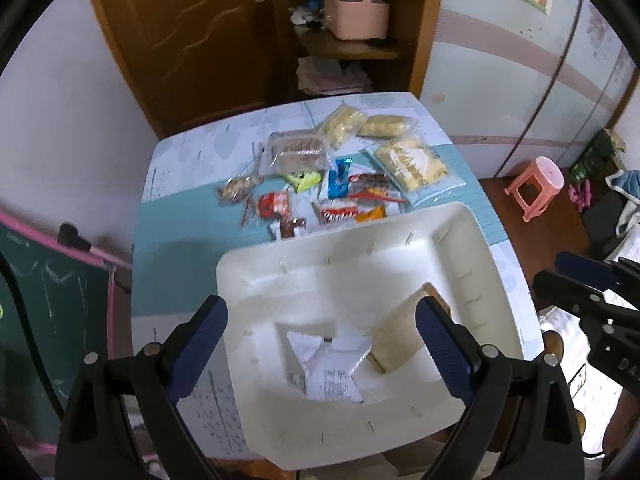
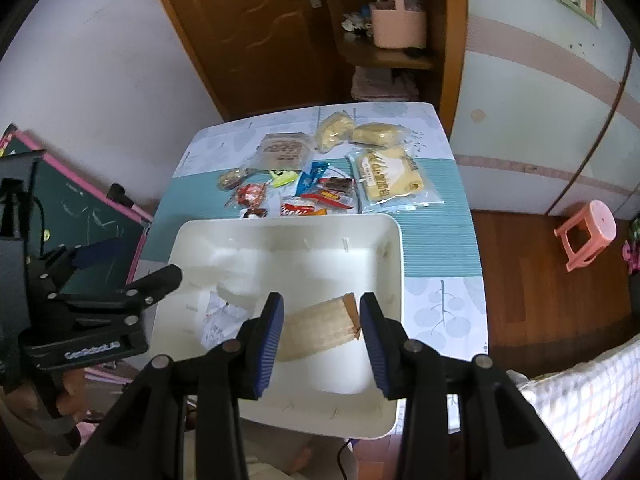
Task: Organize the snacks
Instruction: 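Move both grippers back toward the bagged bread loaves, then grasp the clear printed bread bag with the left gripper while the right grasps the yellow-labelled bread bag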
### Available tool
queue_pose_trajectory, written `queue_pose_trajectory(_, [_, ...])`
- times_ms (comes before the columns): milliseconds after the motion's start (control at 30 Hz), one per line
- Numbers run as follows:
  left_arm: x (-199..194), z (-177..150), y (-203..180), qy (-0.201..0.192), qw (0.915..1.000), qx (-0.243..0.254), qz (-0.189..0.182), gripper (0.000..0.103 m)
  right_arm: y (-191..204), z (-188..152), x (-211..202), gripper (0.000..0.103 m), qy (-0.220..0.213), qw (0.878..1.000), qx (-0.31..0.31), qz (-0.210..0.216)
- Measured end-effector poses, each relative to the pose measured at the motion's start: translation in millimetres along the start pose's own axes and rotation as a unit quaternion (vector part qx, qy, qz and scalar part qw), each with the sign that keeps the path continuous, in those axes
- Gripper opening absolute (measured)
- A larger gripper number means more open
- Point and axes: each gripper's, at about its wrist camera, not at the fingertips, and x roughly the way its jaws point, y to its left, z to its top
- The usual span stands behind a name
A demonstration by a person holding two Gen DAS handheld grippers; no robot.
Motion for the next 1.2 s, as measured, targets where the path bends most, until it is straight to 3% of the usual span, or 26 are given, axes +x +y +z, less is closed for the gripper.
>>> queue_pose_trajectory(167, [3.8, 32.6, 4.1, 0.004, 0.9993, 0.029, -0.024, 0.095, -8.4, 22.6, 2.0, 0.049, 0.003, 1.0, 0.015, 0.004])
queue_pose_trajectory(333, [12.0, 79.3, 16.5, 0.002, 0.9967, 0.075, -0.032, 0.095, -14.6, 64.4, -3.0, 0.08, -0.021, 1.0, 0.013, 0.0])
queue_pose_trajectory(433, [25.7, 113.4, 30.6, 0.012, 0.9952, 0.091, -0.036, 0.095, -19.2, 98.3, 0.5, 0.09, -0.035, 0.999, 0.006, -0.011])
queue_pose_trajectory(567, [62.1, 158.3, 42.1, 0.031, 0.9905, 0.13, -0.031, 0.095, -34.9, 143.8, 24.2, 0.094, -0.035, 0.999, 0.009, -0.031])
queue_pose_trajectory(733, [128.0, 190.4, 37.1, 0.058, 0.9769, 0.205, -0.022, 0.095, -62.3, 183.4, 82.3, 0.095, -0.004, 0.999, 0.027, -0.027])
queue_pose_trajectory(900, [189.3, 202.7, 28.5, 0.09, 0.9641, 0.247, -0.036, 0.095, -84.3, 194.3, 156.7, 0.096, 0.052, 0.997, 0.048, -0.025])
queue_pose_trajectory(1067, [249.3, 199.0, 13.2, 0.129, 0.935, 0.329, -0.029, 0.095, -98.2, 187.1, 221.6, 0.096, 0.104, 0.992, 0.063, -0.023])
queue_pose_trajectory(1200, [281.2, 196.4, 9.0, 0.149, 0.9206, 0.361, -0.017, 0.095, -100.5, 180.3, 253.8, 0.096, 0.125, 0.99, 0.067, -0.023])
